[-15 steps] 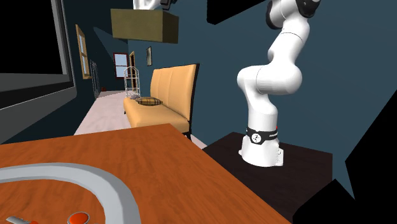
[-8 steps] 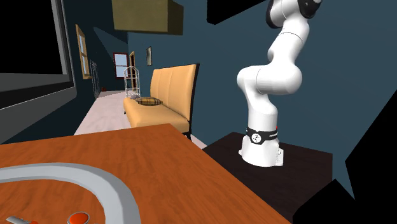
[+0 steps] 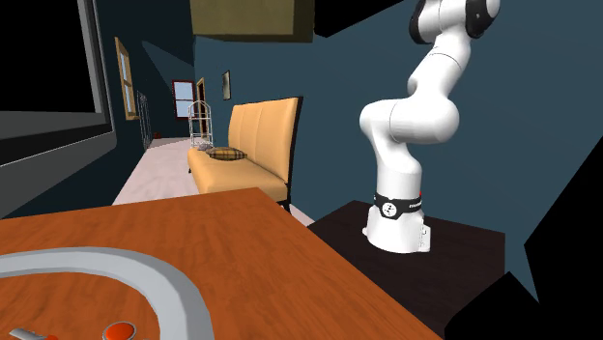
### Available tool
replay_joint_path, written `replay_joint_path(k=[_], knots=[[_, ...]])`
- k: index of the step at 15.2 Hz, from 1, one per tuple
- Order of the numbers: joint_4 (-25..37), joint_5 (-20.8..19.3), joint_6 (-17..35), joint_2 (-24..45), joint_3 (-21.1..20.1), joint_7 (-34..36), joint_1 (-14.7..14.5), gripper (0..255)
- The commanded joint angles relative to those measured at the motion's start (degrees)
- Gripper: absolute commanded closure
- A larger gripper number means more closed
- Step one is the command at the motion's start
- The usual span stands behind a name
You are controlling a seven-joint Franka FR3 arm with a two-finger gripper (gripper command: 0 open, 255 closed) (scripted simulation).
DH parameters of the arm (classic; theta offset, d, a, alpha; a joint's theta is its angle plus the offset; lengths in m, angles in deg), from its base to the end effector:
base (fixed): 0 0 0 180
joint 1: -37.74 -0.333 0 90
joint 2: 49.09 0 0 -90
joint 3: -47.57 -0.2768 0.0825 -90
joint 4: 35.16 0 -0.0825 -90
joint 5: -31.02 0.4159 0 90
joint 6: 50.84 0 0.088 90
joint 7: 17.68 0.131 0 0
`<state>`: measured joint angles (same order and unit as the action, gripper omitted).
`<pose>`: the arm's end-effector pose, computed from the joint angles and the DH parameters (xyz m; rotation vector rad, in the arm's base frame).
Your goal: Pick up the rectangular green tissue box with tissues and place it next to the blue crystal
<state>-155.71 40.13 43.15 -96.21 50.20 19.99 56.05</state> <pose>0.3375 -0.1153 0.6895 -2.5119 1.3668 -0.4704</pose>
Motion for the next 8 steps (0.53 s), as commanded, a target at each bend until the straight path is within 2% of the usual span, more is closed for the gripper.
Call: replay_joint_path(k=[1,8], knots=[[-0.2,1.1,0.3,-0.4,-2.7,2.7,-0.4,255],[0.3,4.7,1.7,-0.4,-12.1,11.9,-1.6,255]])
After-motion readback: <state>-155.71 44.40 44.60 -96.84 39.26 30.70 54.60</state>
